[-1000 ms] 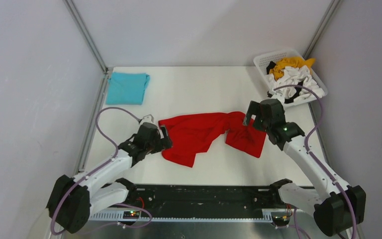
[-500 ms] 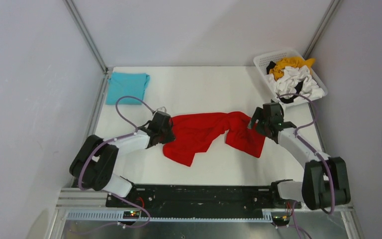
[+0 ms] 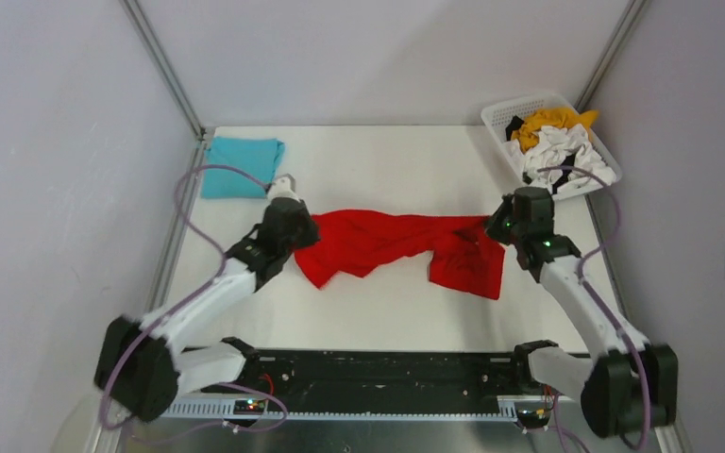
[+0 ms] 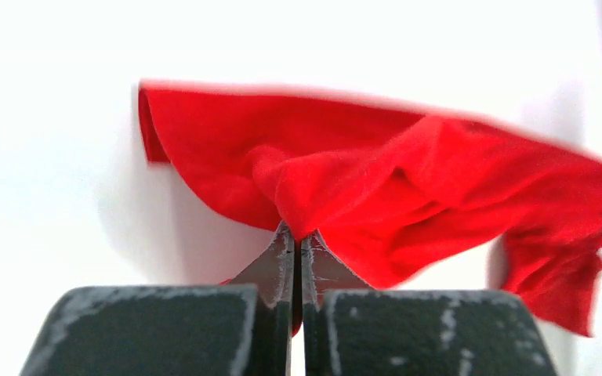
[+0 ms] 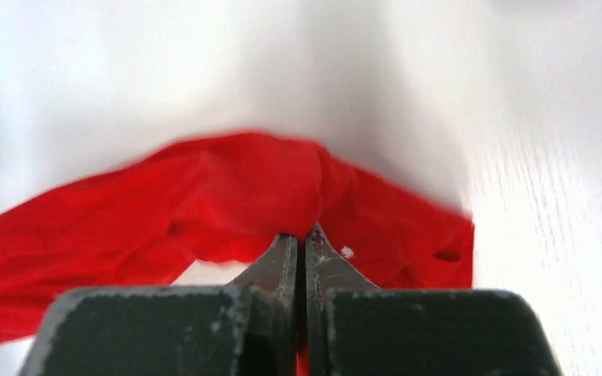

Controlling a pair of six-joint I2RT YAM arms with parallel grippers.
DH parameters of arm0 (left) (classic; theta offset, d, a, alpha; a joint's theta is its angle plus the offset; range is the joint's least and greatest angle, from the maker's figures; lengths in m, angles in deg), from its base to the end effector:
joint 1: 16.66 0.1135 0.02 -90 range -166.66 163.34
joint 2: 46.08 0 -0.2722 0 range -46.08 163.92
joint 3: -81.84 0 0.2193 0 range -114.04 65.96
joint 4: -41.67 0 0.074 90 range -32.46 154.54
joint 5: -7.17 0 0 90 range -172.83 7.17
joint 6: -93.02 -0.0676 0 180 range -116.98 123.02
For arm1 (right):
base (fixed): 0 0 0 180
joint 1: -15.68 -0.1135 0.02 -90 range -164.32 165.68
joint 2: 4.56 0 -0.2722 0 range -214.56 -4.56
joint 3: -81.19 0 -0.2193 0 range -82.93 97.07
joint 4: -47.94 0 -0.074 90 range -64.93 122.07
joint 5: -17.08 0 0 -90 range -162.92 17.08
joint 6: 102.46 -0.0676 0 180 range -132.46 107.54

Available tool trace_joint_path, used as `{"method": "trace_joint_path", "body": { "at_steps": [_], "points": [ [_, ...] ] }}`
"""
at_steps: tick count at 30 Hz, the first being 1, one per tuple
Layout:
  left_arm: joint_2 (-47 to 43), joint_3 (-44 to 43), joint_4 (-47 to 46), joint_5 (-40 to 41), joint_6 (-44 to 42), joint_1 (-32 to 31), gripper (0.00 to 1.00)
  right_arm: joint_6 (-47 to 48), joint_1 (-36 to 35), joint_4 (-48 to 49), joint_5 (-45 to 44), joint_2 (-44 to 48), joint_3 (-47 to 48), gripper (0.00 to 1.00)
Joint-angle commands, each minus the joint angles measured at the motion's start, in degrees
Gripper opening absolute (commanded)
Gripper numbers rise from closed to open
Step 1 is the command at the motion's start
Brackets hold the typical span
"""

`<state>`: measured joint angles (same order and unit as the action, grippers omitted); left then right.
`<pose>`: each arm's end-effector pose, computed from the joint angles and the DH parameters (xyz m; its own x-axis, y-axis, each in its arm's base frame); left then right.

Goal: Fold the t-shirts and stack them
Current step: Flatten out the tshirt

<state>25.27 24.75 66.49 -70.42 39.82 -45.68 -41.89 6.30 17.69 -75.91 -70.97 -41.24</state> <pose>0.2293 -0.1106 0.2291 -0.6378 -0.3152 -0.7027 -0.0677 0.9318 -0.3565 0.2350 0.0352 0.2400 -0.6022 0.3979 -0.6922 0.1987 0.9144 0.3527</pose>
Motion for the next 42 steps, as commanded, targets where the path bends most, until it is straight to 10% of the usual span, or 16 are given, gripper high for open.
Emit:
{"method": "trace_joint_path", "body": {
  "at_steps": [1, 11, 19, 29, 33, 37, 39, 42],
  "points": [
    [-16.3, -2.7, 0.2, 8.2, -5.4, -0.2, 0.00, 4.2, -1.8, -6.0, -0.3, 14.2, 7.2, 0.00],
    [-52.4, -9.1, 4.6, 4.0, -12.0, -0.3, 0.00, 8.6, -3.2, -17.7, 13.0, 35.4, 26.6, 0.00],
    [-60.1, -14.7, 5.7, -5.6, -12.0, -0.3, 0.00, 8.3, -3.2, -21.6, 18.2, 37.5, 39.7, 0.00],
    [-42.5, -9.2, 9.0, 11.1, -12.3, -0.3, 0.06, 11.9, -2.8, -22.4, -5.6, 21.7, 37.2, 0.00],
    [-25.8, -5.4, 9.4, 17.7, -9.7, 0.5, 0.19, 12.7, 0.4, -14.2, -5.1, 8.4, 30.4, 0.00],
    [-4.4, -7.0, 11.7, 12.8, -7.5, 4.2, 0.56, 12.3, 1.8, -4.9, -4.5, -8.6, 25.8, 0.05],
    [3.3, -10.4, 13.3, 9.9, -6.3, 7.3, 0.89, 12.1, 1.9, -2.3, -4.6, -16.9, 26.7, 0.37],
    [8.4, -14.5, 13.9, 9.3, -5.6, 9.6, 0.99, 11.2, 1.2, -3.2, -7.5, -25.6, 31.1, 0.94]
  ]
}}
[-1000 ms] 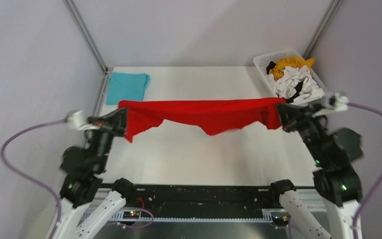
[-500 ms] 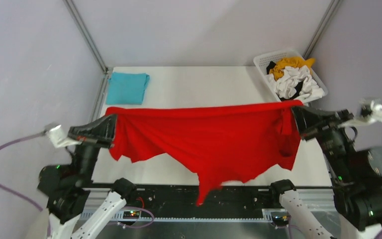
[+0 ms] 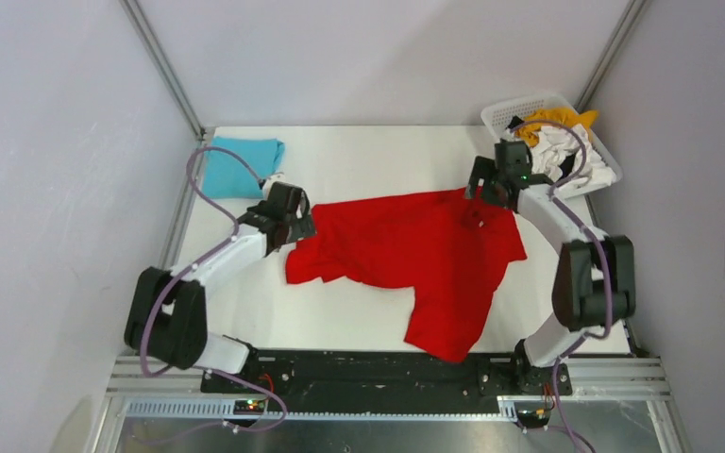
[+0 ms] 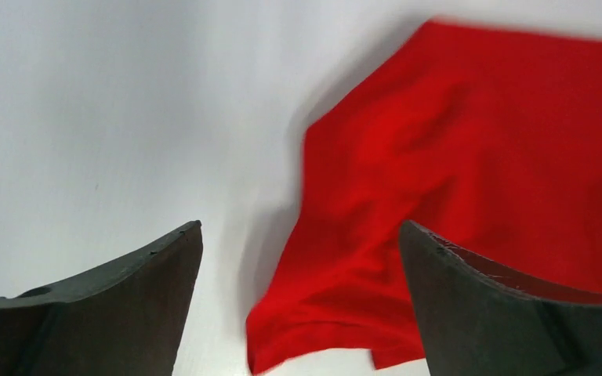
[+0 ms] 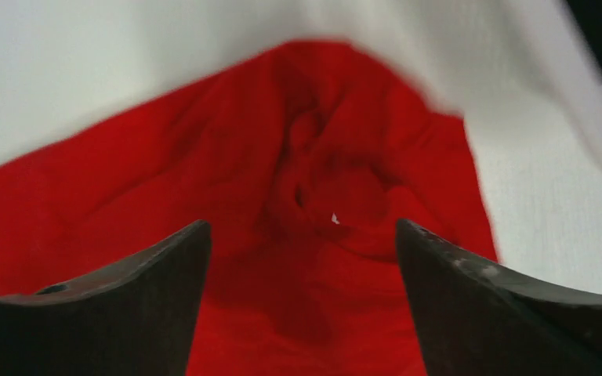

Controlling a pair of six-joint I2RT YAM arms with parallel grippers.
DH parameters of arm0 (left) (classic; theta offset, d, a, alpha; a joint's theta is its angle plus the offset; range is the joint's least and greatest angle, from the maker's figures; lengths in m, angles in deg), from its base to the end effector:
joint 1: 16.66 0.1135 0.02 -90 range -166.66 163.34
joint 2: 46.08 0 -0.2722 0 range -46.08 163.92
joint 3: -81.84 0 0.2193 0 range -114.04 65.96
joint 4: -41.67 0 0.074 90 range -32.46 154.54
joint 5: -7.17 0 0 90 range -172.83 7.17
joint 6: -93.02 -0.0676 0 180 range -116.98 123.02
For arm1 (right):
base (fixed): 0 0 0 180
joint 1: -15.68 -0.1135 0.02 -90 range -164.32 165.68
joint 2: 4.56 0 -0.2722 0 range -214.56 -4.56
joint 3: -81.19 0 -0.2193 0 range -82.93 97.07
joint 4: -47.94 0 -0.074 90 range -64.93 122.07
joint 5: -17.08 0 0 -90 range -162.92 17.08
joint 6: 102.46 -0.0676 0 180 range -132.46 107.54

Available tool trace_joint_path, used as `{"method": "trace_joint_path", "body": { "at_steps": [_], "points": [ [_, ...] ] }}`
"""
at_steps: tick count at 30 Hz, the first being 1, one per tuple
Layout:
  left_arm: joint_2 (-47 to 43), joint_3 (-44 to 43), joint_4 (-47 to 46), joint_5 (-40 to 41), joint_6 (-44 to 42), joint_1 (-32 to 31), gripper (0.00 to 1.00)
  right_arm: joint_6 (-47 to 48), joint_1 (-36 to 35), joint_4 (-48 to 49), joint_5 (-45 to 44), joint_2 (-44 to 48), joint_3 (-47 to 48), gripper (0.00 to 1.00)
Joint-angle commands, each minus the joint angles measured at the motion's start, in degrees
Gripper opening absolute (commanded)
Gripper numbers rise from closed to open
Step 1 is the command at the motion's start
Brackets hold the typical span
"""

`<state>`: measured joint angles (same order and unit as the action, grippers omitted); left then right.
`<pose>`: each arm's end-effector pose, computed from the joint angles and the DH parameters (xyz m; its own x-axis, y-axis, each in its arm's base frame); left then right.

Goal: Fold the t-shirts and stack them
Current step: Flatten out the tshirt

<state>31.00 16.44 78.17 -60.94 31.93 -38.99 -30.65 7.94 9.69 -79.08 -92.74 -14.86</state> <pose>0.2548 -0.0774 0.2325 -0.6627 -0.2127 -0.7180 -0.2259 0.9709 -0.0791 0.3321 0.0378 0.2740 -0.6531 0.2245 -0.7233 0.1562 0.9745 0.1614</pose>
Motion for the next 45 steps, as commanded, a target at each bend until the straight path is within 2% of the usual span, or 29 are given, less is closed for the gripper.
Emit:
{"method": "trace_joint_path", "body": {
  "at_steps": [1, 2, 7, 10, 18, 23, 29, 33, 38, 42, 45],
  "points": [
    [3.5, -6.6, 2.3, 0.4, 2.3, 2.9, 0.99, 0.1, -1.4, 4.6, -5.4, -5.0, 5.1, 0.97],
    [3.8, -7.2, 2.3, 0.6, 2.2, 3.0, 1.00, 0.2, -1.9, 4.7, -7.6, -5.2, 5.4, 0.99],
    [3.3, -6.8, 3.1, 1.4, 3.5, 2.9, 1.00, -1.3, -3.8, 2.9, -9.3, -3.6, 4.8, 1.00],
    [-0.5, -2.8, 3.8, 1.0, 4.9, 3.0, 1.00, -2.7, -4.6, 1.9, -10.0, -0.7, 2.4, 1.00],
    [-15.1, 11.9, 8.7, -4.9, 12.8, 3.0, 1.00, -9.2, -6.6, -1.6, -10.5, 16.1, -11.5, 1.00],
    [-13.3, 14.5, 8.8, -9.9, 14.8, 3.0, 0.99, -11.0, -6.9, -4.5, -9.3, 22.2, -18.2, 1.00],
    [-0.1, 8.9, 8.7, -10.9, 14.2, 3.0, 0.84, -11.6, -8.1, -5.6, -9.0, 26.3, -21.3, 1.00],
    [6.4, 6.7, 8.7, -11.1, 14.4, 3.0, 0.69, -11.5, -8.4, -6.4, -9.6, 27.2, -21.7, 1.00],
    [10.7, 6.2, 8.7, -10.1, 15.1, 3.0, 0.58, -11.5, -8.5, -6.5, -10.5, 28.2, -22.0, 1.00],
    [13.0, 5.7, 8.7, -12.6, 15.4, 2.9, 0.51, -11.4, -8.6, -6.3, -10.8, 28.5, -22.1, 1.00],
    [13.7, 6.4, 8.7, -13.5, 15.4, 2.4, 0.41, -11.4, -8.6, -6.3, -11.4, 28.3, -22.2, 1.00]
  ]
}}
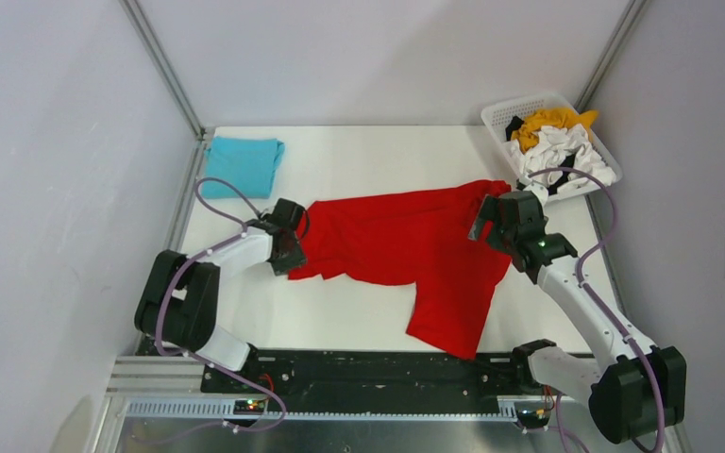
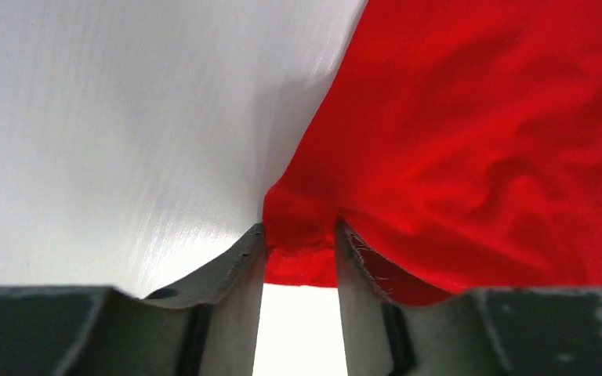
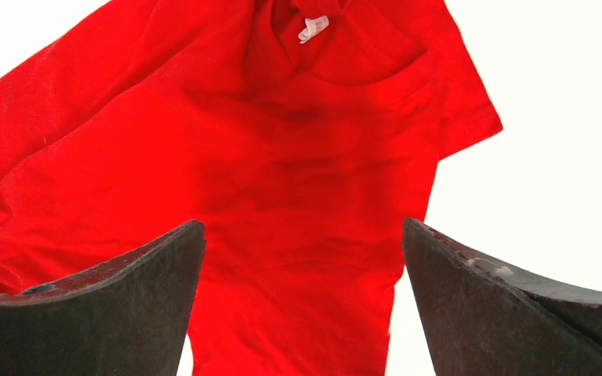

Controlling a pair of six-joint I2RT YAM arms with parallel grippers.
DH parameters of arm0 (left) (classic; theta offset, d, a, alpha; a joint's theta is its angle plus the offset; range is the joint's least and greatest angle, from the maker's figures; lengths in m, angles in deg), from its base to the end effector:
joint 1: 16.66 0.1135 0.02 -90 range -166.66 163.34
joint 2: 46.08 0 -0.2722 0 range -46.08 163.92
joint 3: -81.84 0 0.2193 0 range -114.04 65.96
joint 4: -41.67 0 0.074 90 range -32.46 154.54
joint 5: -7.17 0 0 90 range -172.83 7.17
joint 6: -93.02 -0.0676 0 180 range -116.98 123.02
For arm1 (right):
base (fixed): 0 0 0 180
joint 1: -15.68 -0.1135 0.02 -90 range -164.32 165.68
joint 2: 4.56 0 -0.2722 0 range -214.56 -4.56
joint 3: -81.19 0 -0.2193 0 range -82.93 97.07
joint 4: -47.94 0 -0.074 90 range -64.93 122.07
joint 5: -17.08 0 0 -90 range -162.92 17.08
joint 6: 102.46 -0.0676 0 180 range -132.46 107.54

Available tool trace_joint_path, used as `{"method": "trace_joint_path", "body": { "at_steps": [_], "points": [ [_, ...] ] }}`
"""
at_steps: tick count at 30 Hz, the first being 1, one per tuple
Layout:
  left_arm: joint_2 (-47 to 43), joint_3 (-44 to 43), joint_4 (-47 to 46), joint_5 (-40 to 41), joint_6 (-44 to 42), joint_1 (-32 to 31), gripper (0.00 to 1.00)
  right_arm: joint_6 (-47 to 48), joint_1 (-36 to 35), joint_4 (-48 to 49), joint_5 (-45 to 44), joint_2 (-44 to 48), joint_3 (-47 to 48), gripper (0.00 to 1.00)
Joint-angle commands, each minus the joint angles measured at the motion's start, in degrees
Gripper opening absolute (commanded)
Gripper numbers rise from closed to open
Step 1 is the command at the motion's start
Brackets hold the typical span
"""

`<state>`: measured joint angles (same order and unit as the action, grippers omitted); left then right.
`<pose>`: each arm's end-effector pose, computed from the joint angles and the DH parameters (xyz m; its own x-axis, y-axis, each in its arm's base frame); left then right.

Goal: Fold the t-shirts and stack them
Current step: Flatten out the tshirt

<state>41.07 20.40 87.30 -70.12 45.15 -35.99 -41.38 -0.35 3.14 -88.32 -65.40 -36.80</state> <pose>0.2397 -0.0683 0.1576 -0.8351 -0.4005 -0.3771 -0.4095 0.9103 -0.0600 0.2043 0.0400 0.2597 -0.6199 0.3070 -0.7222 0.2494 0.9497 0.1896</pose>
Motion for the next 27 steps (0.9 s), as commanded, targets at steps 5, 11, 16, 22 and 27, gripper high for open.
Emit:
{"method": "trace_joint_path", "body": {
  "at_steps": [5, 11, 16, 22, 27],
  "points": [
    [4.6, 3.1, -0.5, -3.7, 2.2, -1.2, 0.03, -0.2, -0.3, 0.6, -2.0, 0.6, -0.2, 1.00],
    [-4.7, 4.1, -0.5, 1.8, 2.9, -1.5, 0.00, -0.8, -1.3, -2.6, -0.9, 2.5, -0.2, 1.00],
    [-14.5, 4.8, -0.7, 4.0, 2.9, -1.4, 0.00, -2.4, -11.0, -13.7, 2.9, 4.4, -0.2, 1.00],
    [-17.4, 4.6, -0.7, 3.5, 3.5, -1.5, 0.00, -14.8, -29.8, -28.9, 4.4, 1.6, -3.0, 0.95],
    [-18.9, 6.0, -0.7, 4.0, 3.5, -1.5, 0.00, -23.5, -37.2, -24.2, 11.2, 1.3, -11.1, 0.78]
  ]
}}
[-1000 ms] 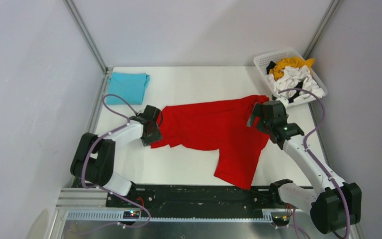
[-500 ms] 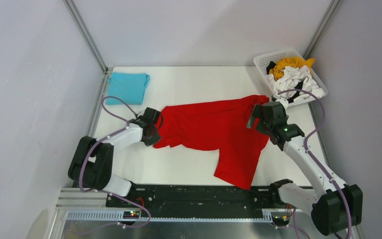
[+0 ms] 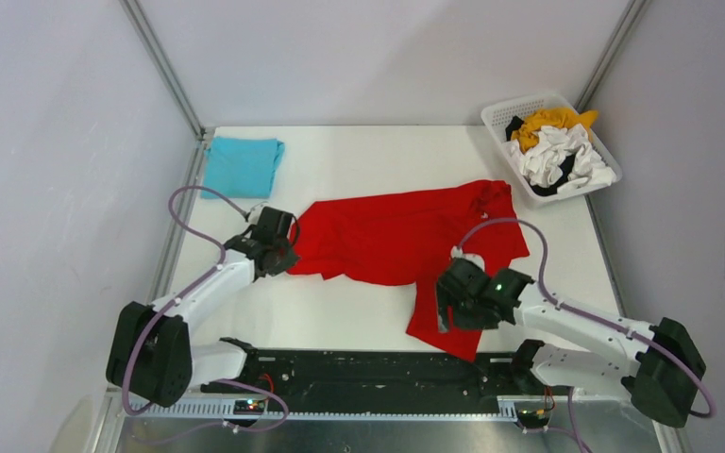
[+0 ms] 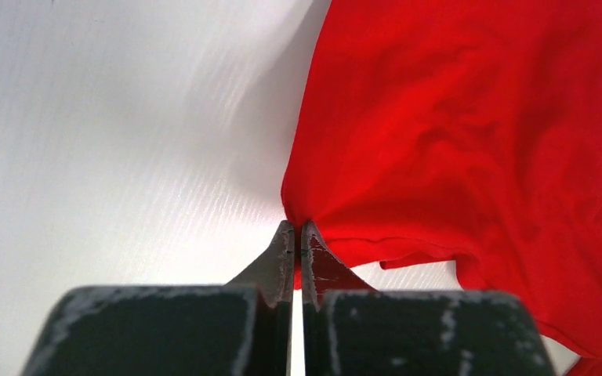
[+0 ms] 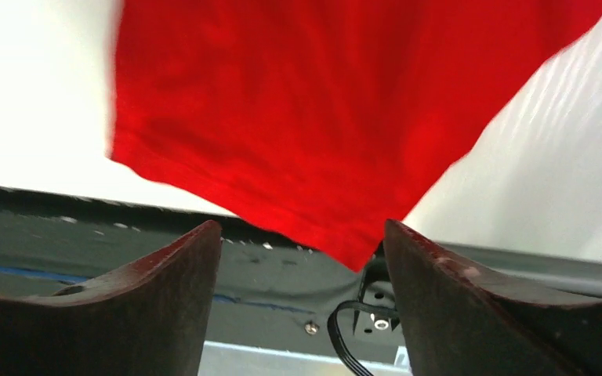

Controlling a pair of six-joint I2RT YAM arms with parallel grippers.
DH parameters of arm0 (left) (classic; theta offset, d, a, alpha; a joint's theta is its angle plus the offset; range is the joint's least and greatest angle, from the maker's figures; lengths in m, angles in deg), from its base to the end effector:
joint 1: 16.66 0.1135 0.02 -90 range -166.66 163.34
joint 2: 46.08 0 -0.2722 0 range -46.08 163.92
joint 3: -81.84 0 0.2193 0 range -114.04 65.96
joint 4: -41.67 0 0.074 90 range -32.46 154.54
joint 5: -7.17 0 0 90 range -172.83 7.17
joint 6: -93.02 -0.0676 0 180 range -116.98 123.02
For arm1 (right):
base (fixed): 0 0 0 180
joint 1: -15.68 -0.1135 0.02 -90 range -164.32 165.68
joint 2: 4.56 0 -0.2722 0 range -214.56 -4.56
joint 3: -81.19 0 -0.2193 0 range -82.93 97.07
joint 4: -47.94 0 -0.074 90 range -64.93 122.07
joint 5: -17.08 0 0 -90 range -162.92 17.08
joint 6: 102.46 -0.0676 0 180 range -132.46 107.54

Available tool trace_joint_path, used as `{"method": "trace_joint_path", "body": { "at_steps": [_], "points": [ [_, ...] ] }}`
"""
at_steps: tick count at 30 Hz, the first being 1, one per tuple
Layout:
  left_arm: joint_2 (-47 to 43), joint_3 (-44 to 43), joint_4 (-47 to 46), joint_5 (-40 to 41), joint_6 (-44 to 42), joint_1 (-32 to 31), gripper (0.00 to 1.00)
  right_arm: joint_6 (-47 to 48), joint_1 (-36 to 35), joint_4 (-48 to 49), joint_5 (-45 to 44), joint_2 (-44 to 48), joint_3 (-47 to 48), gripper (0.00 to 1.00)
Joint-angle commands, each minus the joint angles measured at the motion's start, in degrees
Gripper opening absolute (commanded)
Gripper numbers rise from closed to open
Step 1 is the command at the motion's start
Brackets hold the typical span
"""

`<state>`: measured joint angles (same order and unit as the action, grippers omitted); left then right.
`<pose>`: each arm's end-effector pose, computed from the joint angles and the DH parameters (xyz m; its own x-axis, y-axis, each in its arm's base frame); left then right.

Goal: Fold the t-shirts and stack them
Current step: Flatten out the tshirt

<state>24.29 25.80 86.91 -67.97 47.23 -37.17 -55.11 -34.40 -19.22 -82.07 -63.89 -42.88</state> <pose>0.2043 -0.0579 0.1955 -0.7302 -0.4464 -0.5172 -0.4076 0.8922 -0.1947 0.1025 0.1058 0.2019 -0.9351 -0.0752 -0.3464 -0.1219 0.9858 0.1152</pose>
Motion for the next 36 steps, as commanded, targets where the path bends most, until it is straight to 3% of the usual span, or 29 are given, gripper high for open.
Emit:
{"method": "trace_joint_path", "body": {
  "at_steps": [1, 10, 15, 17, 20, 22, 23, 27, 31, 36],
  "points": [
    [-2.3, 0.7, -0.3, 1.8, 1.5, -0.4, 0.00, -10.4, -3.4, -1.2, 5.5, -0.3, -5.8, 0.75],
    [-2.3, 1.5, -0.3, 2.2, 2.0, -0.4, 0.00, -12.1, -3.9, 4.8, 6.8, -4.8, -10.3, 0.63],
    [-1.8, 1.5, -0.3, 2.2, 2.0, -0.3, 0.00, -12.5, -2.4, 10.0, 4.9, -8.8, -11.0, 0.51],
    [-1.9, 1.4, -0.3, 2.3, 2.0, -0.4, 0.00, -12.9, -1.5, 11.0, 3.7, -10.2, -11.0, 0.43],
    [-2.4, 1.4, -0.3, 2.4, 1.8, -0.3, 0.00, -13.1, -0.8, 11.3, 2.4, -10.2, -10.6, 0.16],
    [-3.0, 1.4, -0.3, 2.4, 1.5, -0.4, 0.00, -12.3, -0.7, 9.6, 1.4, -8.0, -9.0, 0.02],
    [-3.2, 1.4, -0.3, 2.4, 1.3, -0.4, 0.00, -12.0, -0.8, 7.5, 0.9, -7.0, -7.5, 0.00],
    [-5.4, 0.8, -0.5, 3.2, 0.9, -0.3, 0.00, -8.9, 1.1, 3.5, -2.9, -1.1, -3.7, 0.00],
    [-3.8, -1.6, -2.1, 3.0, 0.3, 0.6, 0.00, -2.0, 13.0, 9.1, -3.9, 2.2, -2.1, 0.00],
    [-3.8, -9.9, -2.1, 3.6, 1.2, 0.8, 0.00, 6.1, 18.9, 17.6, -8.5, 3.2, 9.7, 0.00]
  ]
}}
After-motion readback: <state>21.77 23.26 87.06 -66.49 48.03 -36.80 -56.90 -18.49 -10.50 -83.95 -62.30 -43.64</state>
